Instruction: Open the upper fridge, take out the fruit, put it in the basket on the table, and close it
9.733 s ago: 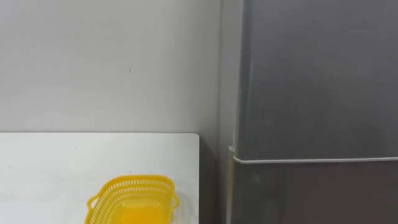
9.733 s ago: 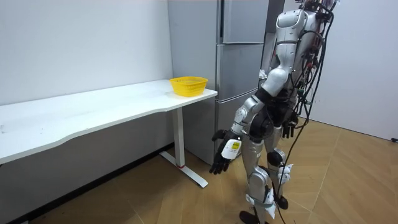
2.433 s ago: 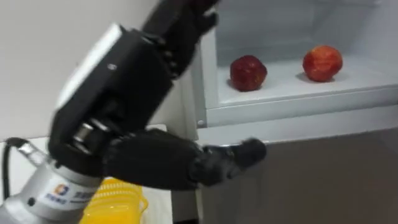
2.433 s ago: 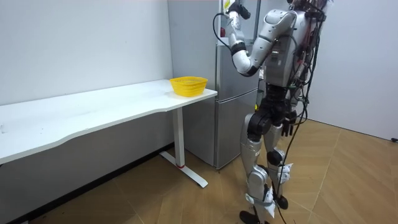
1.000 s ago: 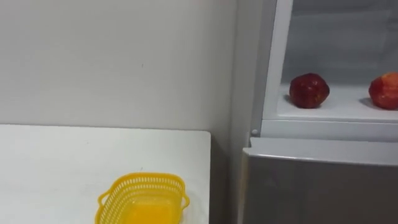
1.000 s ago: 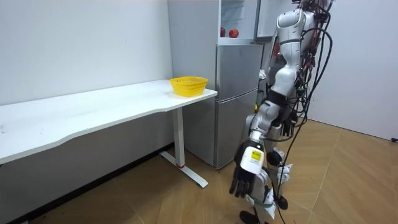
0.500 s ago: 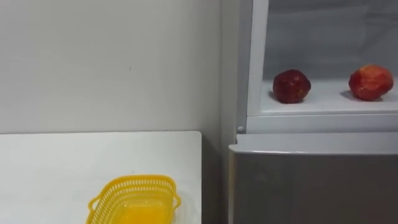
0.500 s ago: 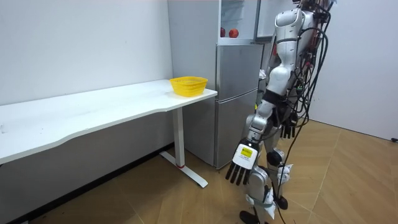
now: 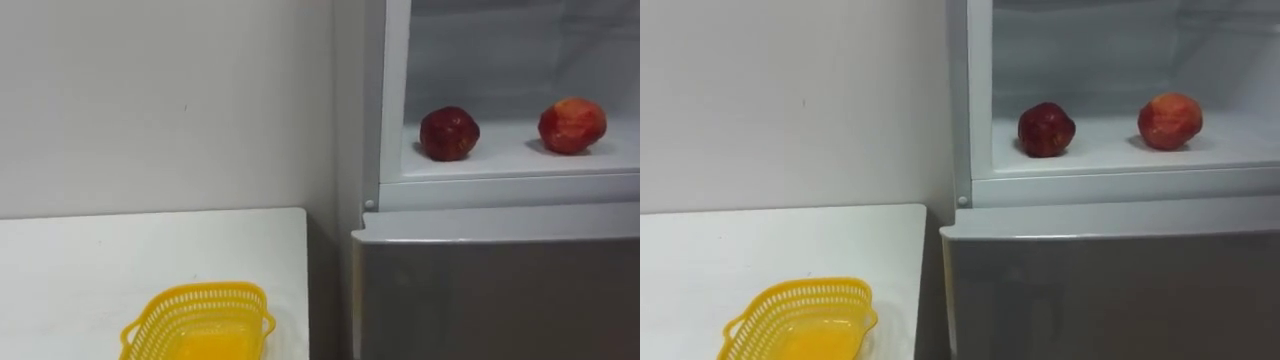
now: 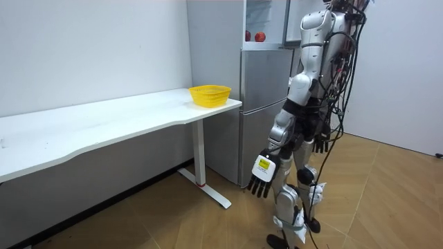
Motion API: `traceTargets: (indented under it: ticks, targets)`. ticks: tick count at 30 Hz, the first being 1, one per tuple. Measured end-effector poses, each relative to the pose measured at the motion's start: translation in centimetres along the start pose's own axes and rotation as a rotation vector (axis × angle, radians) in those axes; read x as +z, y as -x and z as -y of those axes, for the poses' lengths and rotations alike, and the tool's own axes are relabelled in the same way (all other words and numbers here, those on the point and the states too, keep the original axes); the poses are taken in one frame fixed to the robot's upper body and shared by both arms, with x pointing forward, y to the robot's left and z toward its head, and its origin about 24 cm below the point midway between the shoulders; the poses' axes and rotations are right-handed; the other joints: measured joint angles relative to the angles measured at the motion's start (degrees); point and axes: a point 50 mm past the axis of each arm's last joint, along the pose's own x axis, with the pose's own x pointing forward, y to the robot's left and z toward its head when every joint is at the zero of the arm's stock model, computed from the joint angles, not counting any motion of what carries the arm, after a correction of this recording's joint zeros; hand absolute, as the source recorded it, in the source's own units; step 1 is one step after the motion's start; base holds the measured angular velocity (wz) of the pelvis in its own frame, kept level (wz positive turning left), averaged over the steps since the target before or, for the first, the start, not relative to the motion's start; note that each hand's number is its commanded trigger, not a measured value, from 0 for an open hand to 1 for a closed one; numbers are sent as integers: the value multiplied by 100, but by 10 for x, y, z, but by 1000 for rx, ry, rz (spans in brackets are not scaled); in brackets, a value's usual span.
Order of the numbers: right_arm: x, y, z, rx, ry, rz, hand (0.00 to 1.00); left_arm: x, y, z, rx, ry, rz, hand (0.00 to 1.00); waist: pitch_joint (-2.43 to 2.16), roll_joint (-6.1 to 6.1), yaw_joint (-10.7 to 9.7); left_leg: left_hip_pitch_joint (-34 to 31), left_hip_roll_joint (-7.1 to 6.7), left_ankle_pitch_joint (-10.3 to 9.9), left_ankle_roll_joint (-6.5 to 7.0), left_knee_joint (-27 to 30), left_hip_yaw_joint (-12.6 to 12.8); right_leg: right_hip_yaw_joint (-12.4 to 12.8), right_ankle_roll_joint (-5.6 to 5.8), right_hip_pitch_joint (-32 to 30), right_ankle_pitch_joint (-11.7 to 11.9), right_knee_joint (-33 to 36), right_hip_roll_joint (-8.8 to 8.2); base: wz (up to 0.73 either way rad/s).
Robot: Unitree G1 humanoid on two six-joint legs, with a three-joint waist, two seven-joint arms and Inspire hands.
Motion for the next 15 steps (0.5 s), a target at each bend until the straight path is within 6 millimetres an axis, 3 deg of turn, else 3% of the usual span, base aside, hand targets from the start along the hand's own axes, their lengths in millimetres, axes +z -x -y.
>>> traceTargets:
  ticks: [3, 5, 10, 15]
  targets:
    - [7, 1, 4, -41, -91, 36, 0, 4, 0, 0, 3, -26, 13, 0, 14, -13, -31, -19, 0, 0, 0, -2, 0, 6, 0, -2, 0, -11, 0, 3]
    - [8, 1, 7, -66, -164, 48, 0, 10, 0, 0, 6, -68, 34, 0, 47, -16, -20, -33, 4, 0, 0, -8, 14, 56, -1, -30, 1, -14, 9, -3]
    - [20, 3, 11, -64, -442, 149, 0, 15, 0, 0, -5, -110, 57, 0, 34, 19, -71, -92, 15, 0, 0, -22, 116, 165, -6, -125, 15, -12, 28, -12]
    - [36, 6, 14, -65, -498, 247, 0, 21, 0, 2, -20, -111, 86, 0, 32, 20, -173, -99, 17, 0, -1, -21, 178, 249, -6, -208, 16, 9, 31, -8]
